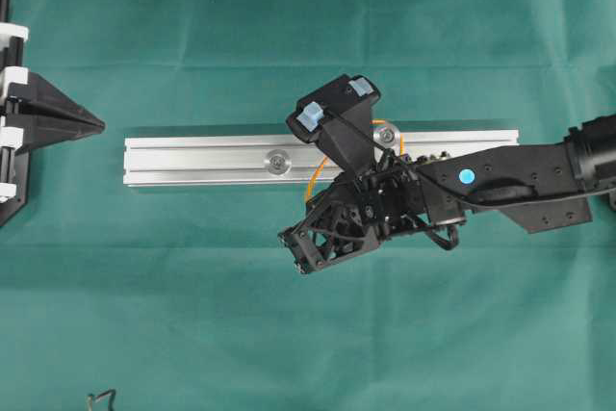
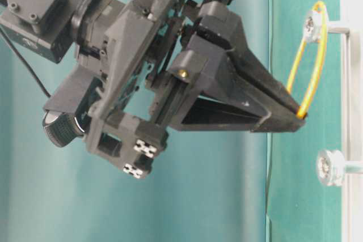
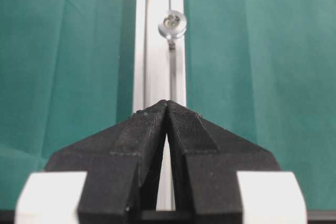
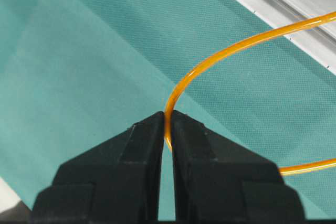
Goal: Hook the rubber onto the shaft.
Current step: 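Rotate the right gripper and drape the band over the right pulley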
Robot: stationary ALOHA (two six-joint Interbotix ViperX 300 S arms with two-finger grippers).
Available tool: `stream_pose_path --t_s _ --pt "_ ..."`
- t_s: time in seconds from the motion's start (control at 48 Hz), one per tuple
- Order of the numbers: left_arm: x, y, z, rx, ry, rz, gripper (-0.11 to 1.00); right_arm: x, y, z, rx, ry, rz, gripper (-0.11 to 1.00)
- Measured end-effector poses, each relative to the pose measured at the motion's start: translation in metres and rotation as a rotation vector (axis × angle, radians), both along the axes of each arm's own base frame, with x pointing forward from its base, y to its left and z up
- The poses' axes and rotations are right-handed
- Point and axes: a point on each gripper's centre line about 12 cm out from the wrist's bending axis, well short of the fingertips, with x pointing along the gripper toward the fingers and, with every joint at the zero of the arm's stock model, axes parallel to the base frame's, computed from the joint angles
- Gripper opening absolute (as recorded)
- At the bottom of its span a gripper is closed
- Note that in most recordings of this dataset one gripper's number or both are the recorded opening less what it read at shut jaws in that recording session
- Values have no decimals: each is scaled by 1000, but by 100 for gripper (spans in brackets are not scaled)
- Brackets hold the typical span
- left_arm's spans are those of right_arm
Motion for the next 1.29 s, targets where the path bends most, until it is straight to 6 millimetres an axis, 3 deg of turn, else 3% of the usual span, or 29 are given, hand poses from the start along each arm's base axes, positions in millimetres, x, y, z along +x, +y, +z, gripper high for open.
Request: stream_pose_path --t_s 0.313,1.292 --pt "0 0 0 0 2 0 2 1 -2 0 2 -1 -6 7" --pt "0 0 0 -1 0 1 2 36 -38 -16 -113 -84 -9 7"
